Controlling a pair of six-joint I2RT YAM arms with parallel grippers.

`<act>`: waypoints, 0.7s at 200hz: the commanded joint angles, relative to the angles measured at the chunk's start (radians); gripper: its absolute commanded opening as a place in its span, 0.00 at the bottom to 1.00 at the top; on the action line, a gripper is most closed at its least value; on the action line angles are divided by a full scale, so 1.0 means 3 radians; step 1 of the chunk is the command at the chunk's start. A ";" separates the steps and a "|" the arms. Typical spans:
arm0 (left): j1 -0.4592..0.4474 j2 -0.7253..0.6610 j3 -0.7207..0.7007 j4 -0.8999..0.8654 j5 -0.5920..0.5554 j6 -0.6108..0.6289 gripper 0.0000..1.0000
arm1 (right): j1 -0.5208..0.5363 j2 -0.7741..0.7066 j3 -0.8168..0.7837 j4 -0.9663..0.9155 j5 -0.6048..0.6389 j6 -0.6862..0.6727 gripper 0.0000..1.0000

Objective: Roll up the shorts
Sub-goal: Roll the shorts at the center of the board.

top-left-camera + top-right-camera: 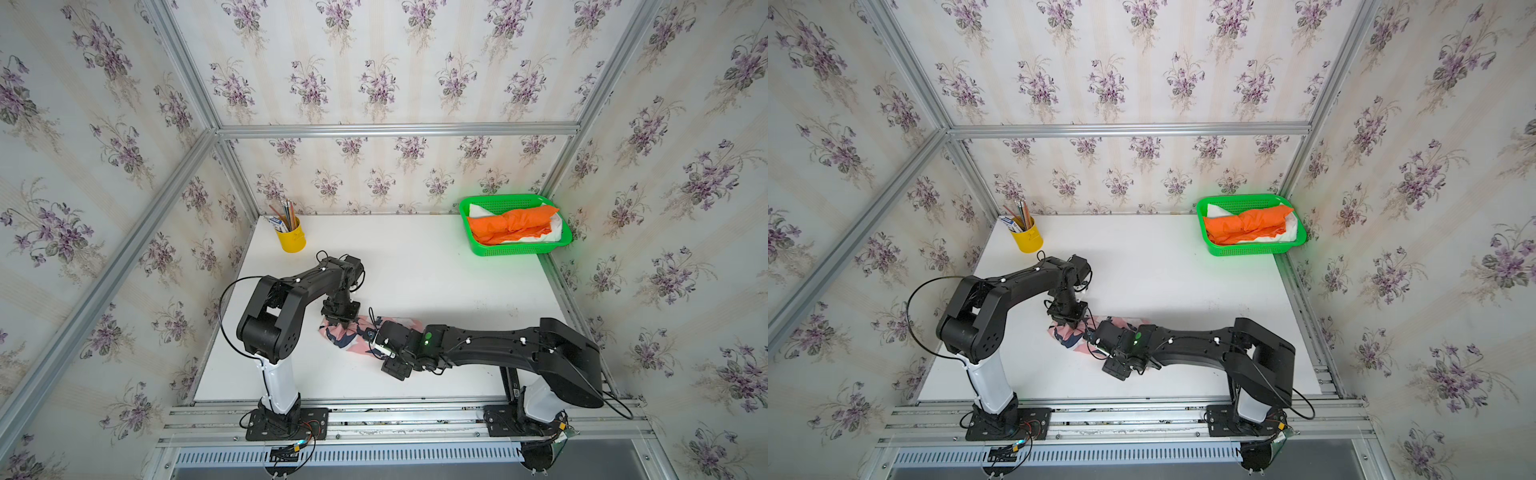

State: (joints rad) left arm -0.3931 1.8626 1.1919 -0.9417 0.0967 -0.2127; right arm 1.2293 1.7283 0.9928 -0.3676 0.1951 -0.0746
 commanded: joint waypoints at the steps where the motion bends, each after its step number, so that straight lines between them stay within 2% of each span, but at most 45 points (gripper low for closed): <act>1: -0.0004 -0.0087 -0.0017 0.0302 0.0011 0.0021 0.31 | 0.0006 0.0104 -0.0007 -0.0006 0.0006 0.0126 0.39; 20: -0.0002 -0.0284 -0.0018 0.0266 -0.0024 -0.0033 0.37 | 0.0000 0.0070 -0.0004 -0.0065 -0.0501 0.0392 0.14; 40: -0.0004 -0.0619 -0.0073 0.0194 -0.0098 -0.0157 0.54 | -0.0017 -0.0014 0.0005 -0.0122 -0.1184 0.0695 0.06; 46: -0.0004 -0.0737 -0.0095 0.0157 -0.0119 -0.0196 0.54 | -0.0038 -0.0049 0.0001 -0.0099 -0.1393 0.0788 0.04; 50: -0.0004 -0.0815 -0.0104 0.0130 -0.0134 -0.0218 0.59 | -0.0055 -0.0074 -0.0006 -0.0073 -0.1544 0.0857 0.03; 61: -0.0004 -0.1026 -0.0113 0.0032 -0.0167 -0.0268 0.62 | -0.0139 -0.0124 -0.0025 0.0026 -0.1976 0.1038 0.03; 94: 0.0000 -0.1465 -0.0046 -0.0317 -0.0230 -0.0393 0.66 | -0.0682 -0.0199 -0.0221 0.0572 -0.3118 0.1541 0.01; 106: -0.0008 -0.1620 -0.0055 -0.0344 -0.0103 -0.0417 0.67 | -0.0887 -0.0209 -0.0303 0.0807 -0.3484 0.1662 0.01; 140: -0.0069 -0.1569 -0.0058 -0.0245 0.0105 -0.0477 0.68 | -0.1435 -0.0041 -0.0528 0.1193 -0.4042 0.1839 0.00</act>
State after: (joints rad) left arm -0.4011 1.3682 1.1702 -1.0126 0.0784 -0.3313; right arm 0.8768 1.6875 0.8730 -0.1349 -0.7979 0.3992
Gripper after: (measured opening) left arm 0.679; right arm 0.100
